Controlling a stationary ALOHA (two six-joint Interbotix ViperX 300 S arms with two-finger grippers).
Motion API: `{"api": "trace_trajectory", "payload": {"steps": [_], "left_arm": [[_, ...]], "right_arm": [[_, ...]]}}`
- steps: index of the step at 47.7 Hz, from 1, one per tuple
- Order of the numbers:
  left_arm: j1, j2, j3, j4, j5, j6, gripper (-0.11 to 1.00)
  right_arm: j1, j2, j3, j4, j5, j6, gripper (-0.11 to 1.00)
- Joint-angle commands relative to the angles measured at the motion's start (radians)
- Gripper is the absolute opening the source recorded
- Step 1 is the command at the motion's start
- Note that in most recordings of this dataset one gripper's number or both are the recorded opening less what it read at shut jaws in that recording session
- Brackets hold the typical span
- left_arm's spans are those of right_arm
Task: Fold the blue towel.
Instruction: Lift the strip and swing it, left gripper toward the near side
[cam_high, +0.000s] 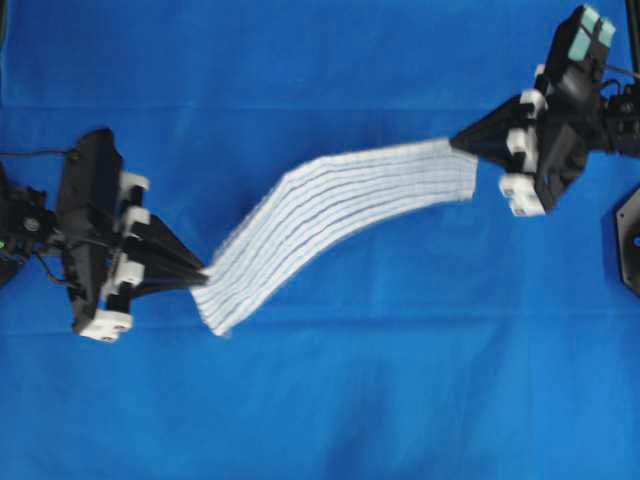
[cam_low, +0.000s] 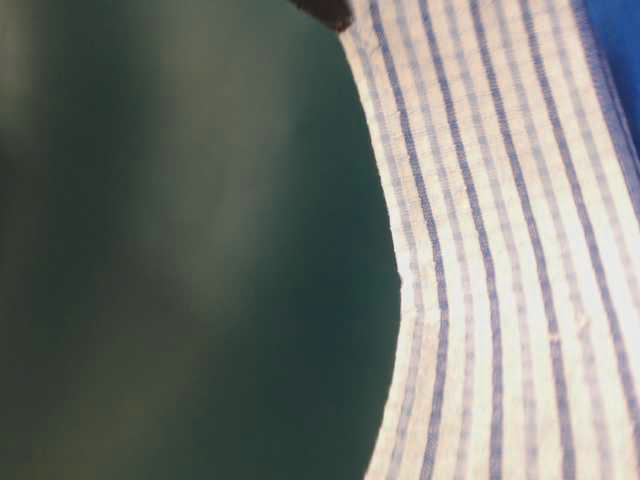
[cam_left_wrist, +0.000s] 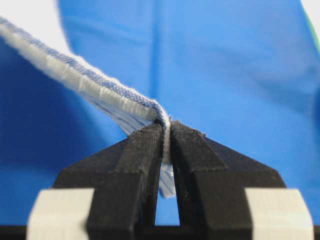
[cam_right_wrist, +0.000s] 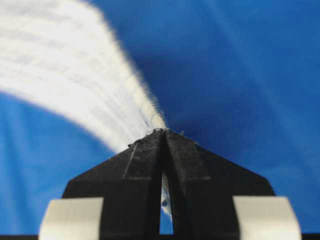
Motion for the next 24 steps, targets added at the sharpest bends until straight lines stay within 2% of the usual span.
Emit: {"api": "trace_trajectory", "payload": {"steps": [1,9,16,24], "left_arm": [[-0.035,0.069,-0.080,0.000,-0.023,0.005,0.03],[-0.081,0.212,-0.221,0.003,-0.021,0.034,0.03],[-0.086,0.344,-0.356,0.003,-0.021,0.080,0.03],[-0.086,0.456,-0.488,0.002,-0.021,0.100,0.03]], "right_arm": [[-0.044,0.020,-0.041,-0.020,-0.026,0.000,0.02],[-0.118,0.074,-0.077,-0.054,-0.063,-0.002,0.02],[-0.150,0.133,-0.117,-0.100,-0.092,-0.003,0.02],[-0.170,0.206,-0.175,-0.137,-0.118,-0.003,0.02]]}}
